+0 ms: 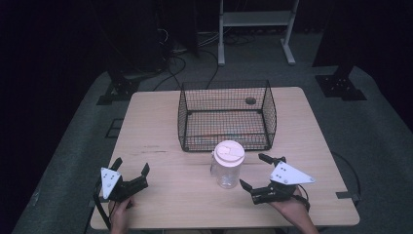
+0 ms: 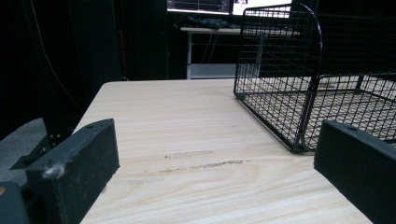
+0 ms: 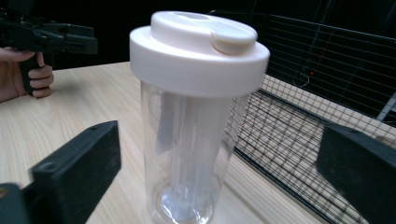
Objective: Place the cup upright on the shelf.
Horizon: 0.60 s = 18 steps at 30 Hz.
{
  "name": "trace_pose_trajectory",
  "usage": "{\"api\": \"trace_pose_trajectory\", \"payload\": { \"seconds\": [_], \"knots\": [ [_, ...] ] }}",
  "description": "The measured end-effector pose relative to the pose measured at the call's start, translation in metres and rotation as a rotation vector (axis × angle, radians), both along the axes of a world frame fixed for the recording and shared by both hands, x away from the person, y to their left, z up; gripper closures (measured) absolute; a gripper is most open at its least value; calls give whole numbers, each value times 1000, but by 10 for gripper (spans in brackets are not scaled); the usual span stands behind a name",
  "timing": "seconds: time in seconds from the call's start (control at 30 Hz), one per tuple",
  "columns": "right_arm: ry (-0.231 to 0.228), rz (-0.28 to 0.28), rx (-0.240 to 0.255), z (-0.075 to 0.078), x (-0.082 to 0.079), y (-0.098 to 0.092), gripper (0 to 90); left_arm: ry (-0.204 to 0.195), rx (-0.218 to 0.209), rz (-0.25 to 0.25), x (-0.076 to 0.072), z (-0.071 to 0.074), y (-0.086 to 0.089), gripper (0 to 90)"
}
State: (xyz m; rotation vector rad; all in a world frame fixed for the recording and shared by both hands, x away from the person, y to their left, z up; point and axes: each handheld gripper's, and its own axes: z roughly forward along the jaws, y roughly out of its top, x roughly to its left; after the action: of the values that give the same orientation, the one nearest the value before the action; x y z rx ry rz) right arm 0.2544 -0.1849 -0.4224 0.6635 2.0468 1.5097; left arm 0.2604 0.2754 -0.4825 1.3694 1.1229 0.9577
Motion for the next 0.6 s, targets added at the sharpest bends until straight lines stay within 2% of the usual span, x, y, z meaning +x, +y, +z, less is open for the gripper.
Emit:
{"api": "trace_pose_trajectory", "payload": {
  "seconds": [0.6],
  "knots": [
    [-10,15,27,10,12,24,0,-1,-1,1,0,0,0,0]
  ]
}}
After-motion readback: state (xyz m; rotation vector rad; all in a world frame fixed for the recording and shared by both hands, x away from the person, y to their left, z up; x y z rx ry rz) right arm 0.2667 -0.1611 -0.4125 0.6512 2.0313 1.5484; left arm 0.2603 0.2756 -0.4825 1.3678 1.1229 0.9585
